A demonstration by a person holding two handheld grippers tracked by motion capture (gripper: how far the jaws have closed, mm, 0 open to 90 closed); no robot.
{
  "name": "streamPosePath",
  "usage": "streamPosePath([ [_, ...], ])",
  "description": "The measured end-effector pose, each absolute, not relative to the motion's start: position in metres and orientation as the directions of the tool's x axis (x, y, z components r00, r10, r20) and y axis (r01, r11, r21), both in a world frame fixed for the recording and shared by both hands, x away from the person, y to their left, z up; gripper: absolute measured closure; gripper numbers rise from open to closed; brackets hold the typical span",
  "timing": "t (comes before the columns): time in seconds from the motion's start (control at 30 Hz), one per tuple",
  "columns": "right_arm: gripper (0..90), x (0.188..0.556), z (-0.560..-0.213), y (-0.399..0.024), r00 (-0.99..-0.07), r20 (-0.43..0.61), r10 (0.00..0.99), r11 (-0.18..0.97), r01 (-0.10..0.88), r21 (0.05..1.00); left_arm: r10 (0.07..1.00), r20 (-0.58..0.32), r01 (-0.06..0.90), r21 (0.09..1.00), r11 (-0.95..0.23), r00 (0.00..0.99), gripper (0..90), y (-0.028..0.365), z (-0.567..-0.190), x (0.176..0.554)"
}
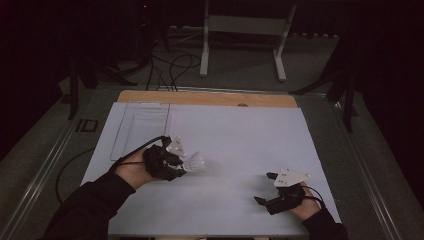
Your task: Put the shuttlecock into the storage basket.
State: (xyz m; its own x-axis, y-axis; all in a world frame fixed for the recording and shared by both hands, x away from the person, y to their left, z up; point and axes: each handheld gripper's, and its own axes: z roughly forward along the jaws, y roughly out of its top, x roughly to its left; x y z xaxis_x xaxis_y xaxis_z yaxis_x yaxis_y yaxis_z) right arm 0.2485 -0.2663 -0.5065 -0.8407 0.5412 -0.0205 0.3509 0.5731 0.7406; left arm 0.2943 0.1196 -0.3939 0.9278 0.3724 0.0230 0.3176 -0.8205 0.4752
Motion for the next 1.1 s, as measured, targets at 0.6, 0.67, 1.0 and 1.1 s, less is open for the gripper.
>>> streamPosePath([
  [0.6, 8.6, 0.241, -0.509, -0.277, -0.837, -0.017, 0.546, 0.558, 0.349, 0.753, 0.518, 0.019, 0.449, 0.472, -0.759, 0.855, 65.4, 0.171, -0.365, 0.306],
  [0.67, 8.5, 0.24, -0.51, -0.277, -0.838, -0.014, 0.546, 0.558, 0.351, 0.752, 0.53, 0.023, 0.458, 0.473, -0.753, 0.848, 65.5, 0.176, -0.362, 0.307],
  [1.0, 8.6, 0.24, -0.511, -0.277, -0.825, -0.008, 0.565, 0.545, 0.366, 0.755, 0.597, 0.028, 0.516, 0.471, -0.715, 0.802, 65.4, 0.208, -0.352, 0.311],
  [1.1, 8.6, 0.24, -0.511, -0.277, -0.817, -0.026, 0.576, 0.555, 0.368, 0.746, 0.617, 0.027, 0.534, 0.47, -0.702, 0.787, 65.4, 0.217, -0.352, 0.313],
])
